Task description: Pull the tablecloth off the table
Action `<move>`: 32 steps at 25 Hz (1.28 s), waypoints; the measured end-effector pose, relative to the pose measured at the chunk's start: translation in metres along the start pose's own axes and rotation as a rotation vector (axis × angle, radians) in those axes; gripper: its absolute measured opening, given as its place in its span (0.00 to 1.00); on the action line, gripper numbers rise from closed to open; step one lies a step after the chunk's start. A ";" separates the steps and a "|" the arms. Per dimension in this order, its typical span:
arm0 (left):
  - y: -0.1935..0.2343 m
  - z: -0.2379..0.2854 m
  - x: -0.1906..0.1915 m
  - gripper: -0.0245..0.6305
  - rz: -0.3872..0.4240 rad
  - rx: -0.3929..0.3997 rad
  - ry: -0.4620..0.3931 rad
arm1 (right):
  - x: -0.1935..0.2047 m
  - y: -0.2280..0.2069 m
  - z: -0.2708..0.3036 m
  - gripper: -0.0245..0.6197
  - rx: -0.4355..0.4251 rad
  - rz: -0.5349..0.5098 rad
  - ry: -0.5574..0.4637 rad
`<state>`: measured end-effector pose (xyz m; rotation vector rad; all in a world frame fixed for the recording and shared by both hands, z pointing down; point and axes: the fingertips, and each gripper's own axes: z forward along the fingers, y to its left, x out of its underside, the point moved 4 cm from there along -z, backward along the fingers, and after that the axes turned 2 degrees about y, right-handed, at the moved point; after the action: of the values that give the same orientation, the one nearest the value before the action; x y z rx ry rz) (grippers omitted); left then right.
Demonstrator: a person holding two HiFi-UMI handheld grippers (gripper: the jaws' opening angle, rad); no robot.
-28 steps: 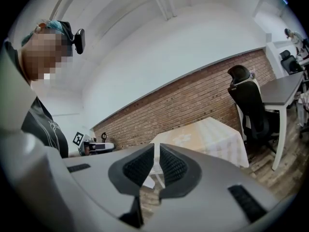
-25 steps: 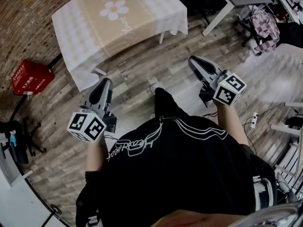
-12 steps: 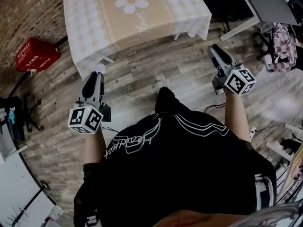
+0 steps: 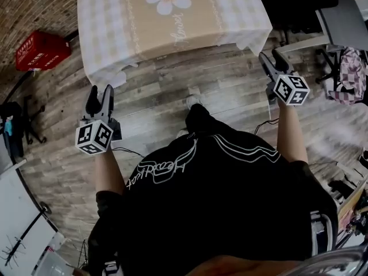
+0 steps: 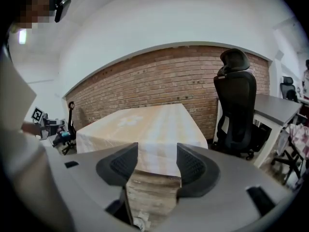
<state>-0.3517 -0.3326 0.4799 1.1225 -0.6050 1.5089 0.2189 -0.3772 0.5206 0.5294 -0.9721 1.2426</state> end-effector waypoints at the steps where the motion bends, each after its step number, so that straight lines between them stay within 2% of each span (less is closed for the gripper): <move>1: 0.007 0.004 0.003 0.38 -0.002 -0.021 0.004 | 0.003 -0.007 0.006 0.37 0.009 -0.004 0.016; 4: 0.030 0.015 0.014 0.42 -0.012 -0.083 0.032 | 0.013 -0.031 0.025 0.39 0.047 -0.019 0.054; 9: 0.071 0.031 0.042 0.43 -0.030 -0.204 0.129 | 0.027 -0.063 0.059 0.40 0.091 -0.032 0.119; 15: 0.106 0.047 0.075 0.47 -0.045 -0.334 0.213 | 0.046 -0.101 0.092 0.40 0.154 -0.100 0.213; 20: 0.124 0.065 0.099 0.49 -0.036 -0.404 0.278 | 0.060 -0.127 0.119 0.40 0.191 -0.070 0.257; 26: 0.138 0.084 0.107 0.51 -0.081 -0.456 0.273 | 0.070 -0.149 0.146 0.40 0.187 -0.061 0.298; 32: 0.158 0.097 0.110 0.51 -0.050 -0.506 0.300 | 0.072 -0.153 0.161 0.40 0.185 -0.071 0.313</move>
<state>-0.4633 -0.4063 0.6490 0.5096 -0.6924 1.3439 0.3128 -0.5087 0.6888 0.4898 -0.5744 1.3120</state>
